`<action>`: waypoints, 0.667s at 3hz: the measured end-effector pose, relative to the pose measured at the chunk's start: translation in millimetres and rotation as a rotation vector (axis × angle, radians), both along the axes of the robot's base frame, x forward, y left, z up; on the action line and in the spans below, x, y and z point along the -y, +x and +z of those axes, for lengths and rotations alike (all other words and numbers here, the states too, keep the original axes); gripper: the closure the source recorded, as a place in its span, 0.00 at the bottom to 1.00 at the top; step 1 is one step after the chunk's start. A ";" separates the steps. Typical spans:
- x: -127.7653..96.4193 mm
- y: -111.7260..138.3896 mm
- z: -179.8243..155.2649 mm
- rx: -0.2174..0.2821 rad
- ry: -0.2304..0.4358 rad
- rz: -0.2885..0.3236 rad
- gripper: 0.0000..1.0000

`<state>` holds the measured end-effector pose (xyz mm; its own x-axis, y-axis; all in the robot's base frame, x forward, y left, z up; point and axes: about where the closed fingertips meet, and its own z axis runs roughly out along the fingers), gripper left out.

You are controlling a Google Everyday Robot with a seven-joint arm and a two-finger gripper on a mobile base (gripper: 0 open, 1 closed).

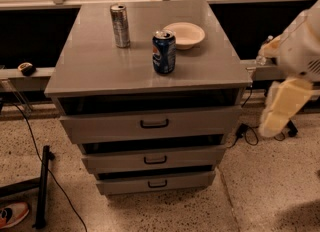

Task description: Open top drawer

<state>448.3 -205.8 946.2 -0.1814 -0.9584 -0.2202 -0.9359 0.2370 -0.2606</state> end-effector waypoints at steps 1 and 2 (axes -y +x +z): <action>-18.2 8.9 -78.7 -0.027 0.004 0.053 0.00; -5.2 10.0 -115.3 -0.024 -0.002 0.084 0.00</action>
Offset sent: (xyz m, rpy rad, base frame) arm 0.0206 -0.0138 -0.1460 -0.0042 -0.0113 0.1290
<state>458.3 -200.6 830.9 -0.1052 -0.9710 -0.2147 -0.9586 0.1565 -0.2380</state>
